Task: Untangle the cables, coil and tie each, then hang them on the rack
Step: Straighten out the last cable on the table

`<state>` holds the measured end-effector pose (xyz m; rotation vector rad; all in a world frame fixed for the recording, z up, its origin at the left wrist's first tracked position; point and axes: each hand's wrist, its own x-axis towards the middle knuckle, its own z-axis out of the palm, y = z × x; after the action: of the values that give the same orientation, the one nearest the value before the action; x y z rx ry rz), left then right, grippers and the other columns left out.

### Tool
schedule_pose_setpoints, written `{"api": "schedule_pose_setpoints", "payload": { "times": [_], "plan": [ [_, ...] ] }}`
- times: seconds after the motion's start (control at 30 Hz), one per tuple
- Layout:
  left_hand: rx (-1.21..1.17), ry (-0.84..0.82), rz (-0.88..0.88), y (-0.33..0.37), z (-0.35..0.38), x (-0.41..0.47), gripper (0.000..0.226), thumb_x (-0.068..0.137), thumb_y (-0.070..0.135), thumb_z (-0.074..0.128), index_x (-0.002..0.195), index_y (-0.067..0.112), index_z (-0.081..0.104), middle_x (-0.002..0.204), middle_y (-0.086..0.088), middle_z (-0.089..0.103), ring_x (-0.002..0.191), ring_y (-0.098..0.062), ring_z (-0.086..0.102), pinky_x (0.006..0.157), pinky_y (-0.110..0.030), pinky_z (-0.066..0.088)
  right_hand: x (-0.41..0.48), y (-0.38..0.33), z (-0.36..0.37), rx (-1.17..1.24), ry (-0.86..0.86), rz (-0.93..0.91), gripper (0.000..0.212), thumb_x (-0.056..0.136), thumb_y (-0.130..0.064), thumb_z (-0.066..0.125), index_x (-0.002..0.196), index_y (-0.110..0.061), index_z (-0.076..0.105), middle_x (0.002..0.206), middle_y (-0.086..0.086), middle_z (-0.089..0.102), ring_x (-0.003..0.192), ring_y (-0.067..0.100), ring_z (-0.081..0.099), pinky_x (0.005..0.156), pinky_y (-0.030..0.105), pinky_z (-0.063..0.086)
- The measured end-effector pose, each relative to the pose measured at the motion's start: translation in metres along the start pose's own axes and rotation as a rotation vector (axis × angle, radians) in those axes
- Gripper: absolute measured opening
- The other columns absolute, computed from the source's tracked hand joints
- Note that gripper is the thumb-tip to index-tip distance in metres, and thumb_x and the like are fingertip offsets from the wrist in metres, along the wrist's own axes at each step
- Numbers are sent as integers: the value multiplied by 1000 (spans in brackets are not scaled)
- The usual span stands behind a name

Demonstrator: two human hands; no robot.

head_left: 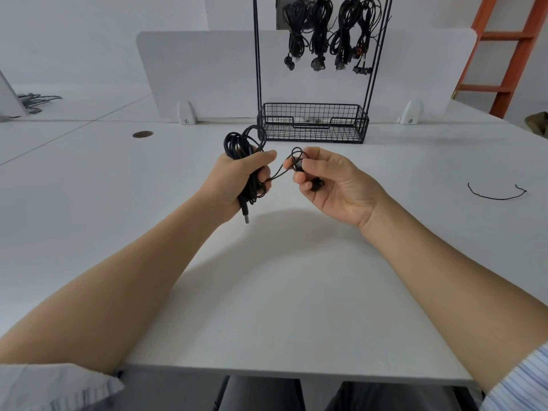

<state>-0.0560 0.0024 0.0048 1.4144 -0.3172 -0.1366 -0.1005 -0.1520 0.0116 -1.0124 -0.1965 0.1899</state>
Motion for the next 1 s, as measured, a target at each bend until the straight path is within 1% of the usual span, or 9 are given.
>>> {"api": "schedule_pose_setpoints", "payload": {
  "times": [0.1,0.3,0.4,0.53,0.63,0.7,0.77,0.87,1.0],
  "plan": [
    [-24,1,-2,1,-2,0,34,90,9,54,60,13,40,44,3,42,44,-17,41,52,-27,32,0,1,-2,3,-37,-1,14,49,-3,67,58,-13,66,71,10,70,55,11,65,49,15,50],
    [-39,-19,2,2,-1,-1,35,91,10,54,58,12,40,43,3,41,43,-14,41,54,-28,32,-2,0,-6,-25,-51,20,11,45,-8,68,54,-13,69,67,11,70,56,10,68,47,16,52],
    [-41,-32,-3,3,0,-2,34,91,11,53,60,13,41,43,3,42,45,-14,43,54,-26,34,-1,-1,-8,-66,-73,37,16,44,-10,69,59,-15,72,64,8,68,52,9,65,48,15,52],
    [-7,-37,-4,2,0,-2,34,92,12,53,60,13,42,43,4,42,47,-14,46,51,-24,36,3,3,-12,-132,-208,68,33,47,-14,80,80,-15,75,66,2,61,50,9,55,49,17,47],
    [-9,-34,-8,2,0,-2,33,92,12,53,61,12,43,43,4,43,48,-15,46,52,-25,36,5,6,-13,-221,-165,59,29,48,-10,78,76,-16,75,62,-5,56,50,7,49,46,16,40],
    [-11,-38,-4,2,0,-2,32,92,12,53,61,12,42,44,3,42,46,-15,45,53,-26,34,5,6,-14,-274,-94,27,25,56,0,73,74,-17,73,60,-9,58,53,7,50,47,16,40],
    [-12,-49,2,2,1,-2,32,92,11,52,62,12,41,44,3,41,44,-15,43,53,-27,32,6,6,-15,-284,-29,-11,17,65,-6,65,74,-19,70,58,-9,58,57,7,54,53,17,46],
    [-20,-56,-6,2,1,-3,33,92,11,52,60,13,42,44,3,41,42,-14,43,54,-28,30,9,9,-14,-199,36,-45,17,80,-2,56,78,-14,68,59,-4,62,61,8,61,61,18,52],
    [-70,-22,-5,4,0,-3,34,92,10,52,60,14,41,43,3,41,41,-13,41,56,-29,29,8,7,-15,-162,37,-46,18,88,3,48,90,-11,60,70,1,68,67,13,66,58,18,50]
  ]
}}
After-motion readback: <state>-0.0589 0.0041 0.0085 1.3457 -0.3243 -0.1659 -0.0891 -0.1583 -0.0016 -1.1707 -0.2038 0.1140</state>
